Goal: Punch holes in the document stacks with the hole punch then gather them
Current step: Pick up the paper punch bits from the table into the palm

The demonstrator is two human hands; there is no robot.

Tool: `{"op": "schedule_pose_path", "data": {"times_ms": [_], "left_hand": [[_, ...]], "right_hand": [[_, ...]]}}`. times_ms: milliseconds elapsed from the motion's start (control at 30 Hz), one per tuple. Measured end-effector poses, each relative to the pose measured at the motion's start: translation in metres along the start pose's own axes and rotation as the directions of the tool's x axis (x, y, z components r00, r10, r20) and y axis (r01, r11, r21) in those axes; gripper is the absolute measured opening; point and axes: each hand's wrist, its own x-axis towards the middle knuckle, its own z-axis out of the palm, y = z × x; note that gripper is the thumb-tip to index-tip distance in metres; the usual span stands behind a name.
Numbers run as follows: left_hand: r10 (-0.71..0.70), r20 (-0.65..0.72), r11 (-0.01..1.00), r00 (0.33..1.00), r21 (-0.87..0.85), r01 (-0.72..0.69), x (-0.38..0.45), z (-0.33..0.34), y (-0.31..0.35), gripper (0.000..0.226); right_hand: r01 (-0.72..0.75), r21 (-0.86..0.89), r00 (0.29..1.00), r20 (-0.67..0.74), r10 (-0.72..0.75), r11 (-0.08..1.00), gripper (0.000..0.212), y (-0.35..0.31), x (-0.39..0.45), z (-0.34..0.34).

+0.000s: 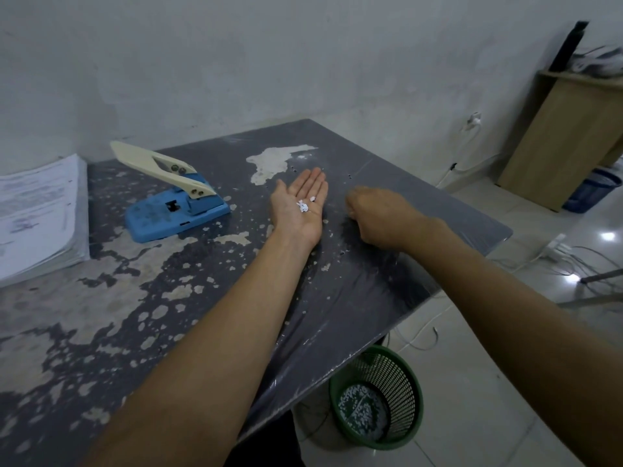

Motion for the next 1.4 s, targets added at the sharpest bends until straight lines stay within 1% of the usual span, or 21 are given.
{"op": "schedule_pose_path", "data": {"times_ms": [67, 100, 133, 200, 267, 300, 367, 467, 567, 633, 733, 900, 967, 1033, 1067, 1133, 1200, 1300, 1400], "left_hand": [[-0.004, -0.002, 1.0, 1.0, 0.0, 0.004, 0.0, 0.0, 0.0, 0.06], [-0.005, -0.001, 1.0, 1.0, 0.0, 0.005, 0.001, -0.001, 0.0, 0.06], [-0.006, 0.001, 1.0, 1.0, 0.003, 0.006, 0.001, 0.0, 0.0, 0.06], [-0.006, -0.001, 1.0, 1.0, 0.009, 0.006, 0.001, 0.0, -0.001, 0.06], [-0.003, -0.002, 1.0, 1.0, 0.012, 0.003, 0.0, 0.0, -0.001, 0.061], [-0.001, -0.002, 1.0, 1.0, 0.02, 0.001, 0.0, 0.0, -0.001, 0.061], [-0.001, -0.012, 0.998, 1.0, 0.061, 0.001, -0.001, -0.001, -0.001, 0.062], [0.002, -0.03, 0.995, 1.0, 0.099, 0.001, -0.003, -0.001, -0.001, 0.064], [-0.013, -0.025, 0.997, 1.0, 0.081, 0.015, -0.006, -0.001, 0.0, 0.065], [-0.02, -0.018, 0.999, 1.0, 0.05, 0.021, -0.007, -0.002, 0.001, 0.064], [-0.019, 0.025, 1.0, 0.999, 0.025, 0.018, -0.006, -0.001, 0.0, 0.069], [-0.05, 0.019, 0.999, 0.999, -0.021, 0.05, -0.01, 0.004, 0.001, 0.065], [-0.05, 0.031, 0.999, 0.998, -0.02, 0.05, -0.014, 0.008, 0.0, 0.063], [-0.043, 0.042, 0.999, 0.998, -0.025, 0.044, -0.017, 0.01, -0.002, 0.062], [-0.039, 0.038, 0.999, 0.999, -0.022, 0.039, -0.019, 0.012, -0.002, 0.062], [-0.039, 0.035, 0.999, 0.999, -0.007, 0.039, -0.021, 0.016, -0.005, 0.06], [-0.043, 0.044, 0.999, 0.998, -0.005, 0.043, -0.025, 0.02, -0.011, 0.059], [-0.051, 0.076, 0.999, 0.996, 0.0, 0.051, -0.034, 0.027, -0.023, 0.059], [-0.063, 0.098, 0.998, 0.993, -0.013, 0.065, -0.049, 0.034, -0.037, 0.058]], "right_hand": [[-0.034, -0.018, 0.994, 0.107, 0.036, 0.999, 0.019, 0.002, -0.001, -0.005], [-0.069, 0.011, 0.988, 0.142, 0.066, 0.998, 0.017, 0.004, -0.001, -0.006], [-0.104, 0.082, 0.985, 0.148, 0.091, 0.991, 0.015, 0.005, 0.0, -0.008], [-0.138, 0.278, 0.989, 0.081, 0.12, 0.951, 0.016, 0.004, 0.0, -0.014], [-0.095, 0.391, 0.993, -0.031, 0.116, 0.915, 0.021, -0.002, 0.002, -0.021], [-0.061, 0.409, 0.992, -0.077, 0.101, 0.911, 0.024, -0.006, 0.004, -0.025], [-0.017, 0.429, 0.99, -0.12, 0.076, 0.903, 0.028, -0.018, 0.012, -0.033], [0.042, 0.446, 0.987, -0.155, 0.031, 0.894, 0.02, -0.034, 0.024, -0.041], [0.102, 0.422, 0.987, -0.158, -0.038, 0.901, 0.015, -0.045, 0.032, -0.044], [0.113, 0.432, 0.981, -0.193, -0.031, 0.895, 0.012, -0.047, 0.033, -0.045], [0.098, 0.441, 0.965, -0.261, 0.023, 0.892, 0.007, -0.046, 0.033, -0.046], [0.084, 0.494, 0.966, -0.253, 0.05, 0.866, 0.003, -0.046, 0.024, -0.047], [0.081, 0.531, 0.955, -0.282, 0.086, 0.844, 0.009, -0.046, 0.017, -0.047], [0.078, 0.611, 0.936, -0.317, 0.153, 0.788, 0.022, -0.042, 0.008, -0.047], [0.07, 0.648, 0.925, -0.326, 0.194, 0.758, 0.023, -0.039, 0.004, -0.047], [0.038, 0.713, 0.91, -0.313, 0.27, 0.7, 0.014, -0.036, -0.004, -0.046], [0.022, 0.779, 0.88, -0.313, 0.358, 0.627, 0.014, -0.034, -0.013, -0.044], [0.059, 0.884, 0.783, -0.329, 0.528, 0.463, 0.019, -0.034, -0.028, -0.038], [0.125, 0.957, 0.697, -0.272, 0.663, 0.261, 0.023, -0.035, -0.045, -0.03]]}}
